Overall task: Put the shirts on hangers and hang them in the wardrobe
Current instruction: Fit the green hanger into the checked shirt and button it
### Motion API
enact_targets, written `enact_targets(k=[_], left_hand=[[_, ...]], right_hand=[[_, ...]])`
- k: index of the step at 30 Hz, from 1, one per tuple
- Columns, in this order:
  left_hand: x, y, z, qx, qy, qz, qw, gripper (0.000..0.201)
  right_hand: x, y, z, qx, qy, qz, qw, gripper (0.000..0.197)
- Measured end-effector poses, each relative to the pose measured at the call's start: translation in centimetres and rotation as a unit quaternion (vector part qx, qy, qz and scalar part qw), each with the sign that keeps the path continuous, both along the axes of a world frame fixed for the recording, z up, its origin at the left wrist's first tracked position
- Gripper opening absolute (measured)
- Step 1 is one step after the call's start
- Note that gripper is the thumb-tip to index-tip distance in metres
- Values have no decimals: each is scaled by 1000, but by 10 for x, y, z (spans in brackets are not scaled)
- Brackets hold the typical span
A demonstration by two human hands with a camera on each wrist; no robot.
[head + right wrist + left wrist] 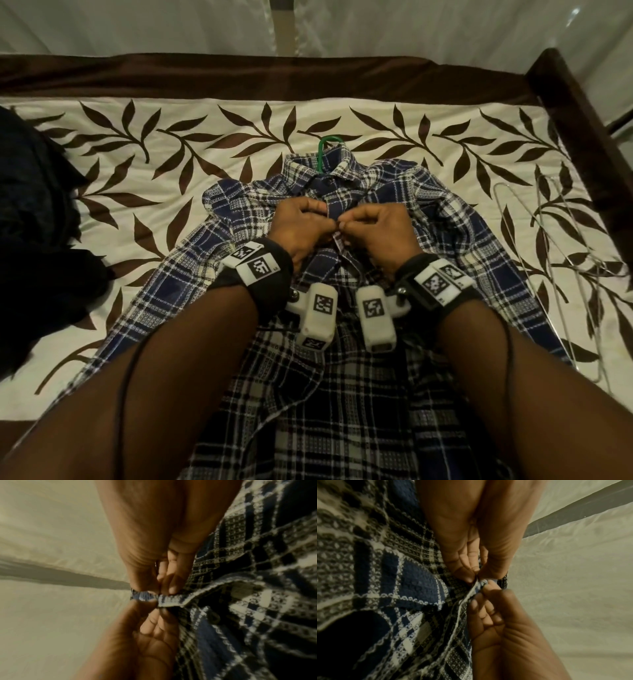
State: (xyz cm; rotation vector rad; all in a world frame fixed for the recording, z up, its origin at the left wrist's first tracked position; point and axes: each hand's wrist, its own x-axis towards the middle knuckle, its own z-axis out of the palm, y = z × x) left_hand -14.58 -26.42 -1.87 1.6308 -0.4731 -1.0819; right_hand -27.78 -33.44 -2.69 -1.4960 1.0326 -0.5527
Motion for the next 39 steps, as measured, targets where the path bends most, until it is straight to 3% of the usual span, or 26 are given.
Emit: enact_targets(k=[3, 6, 11, 16, 19, 21, 23, 26, 29, 32, 35, 39], left_hand=[[4, 3, 2, -12, 3, -16, 1000, 24], [6, 3, 0, -32, -28, -20, 999, 27], [2, -3, -5, -58, -141, -42, 987, 33], [0, -7, -13, -35, -195, 31, 980, 37], [1, -5, -12, -9, -188, 27, 982, 40], [0, 4, -9, 12, -219, 19, 975, 28], [-4, 18, -10, 32, -234, -14, 972, 14], [-13, 39, -17, 67, -265, -116, 955, 12], [-18, 53, -21, 106, -373, -195, 901, 8], [-18, 63, -24, 130, -430, -233, 863, 19], [-17, 67, -24, 129, -418, -241, 866, 19], [-16, 57, -23, 112, -390, -181, 896, 19]], right_hand=[[-1, -5, 3, 187, -77, -22, 979, 11], [-1, -7, 0, 247, -112, -41, 962, 9], [3, 0, -11, 137, -78, -69, 985, 8], [3, 5, -9, 111, -76, -36, 990, 17], [-3, 10, -13, -31, 24, -16, 999, 16], [-12, 18, -15, -126, 106, 21, 986, 12], [-22, 27, -19, -183, 179, 81, 963, 22], [-30, 37, -22, -241, 283, 150, 916, 25], [-32, 42, -20, -237, 286, 132, 919, 2], [-35, 40, -18, -179, 256, 56, 948, 12], [-38, 35, -11, -103, 196, 5, 975, 11], [-32, 37, -10, -109, 216, 48, 969, 10]])
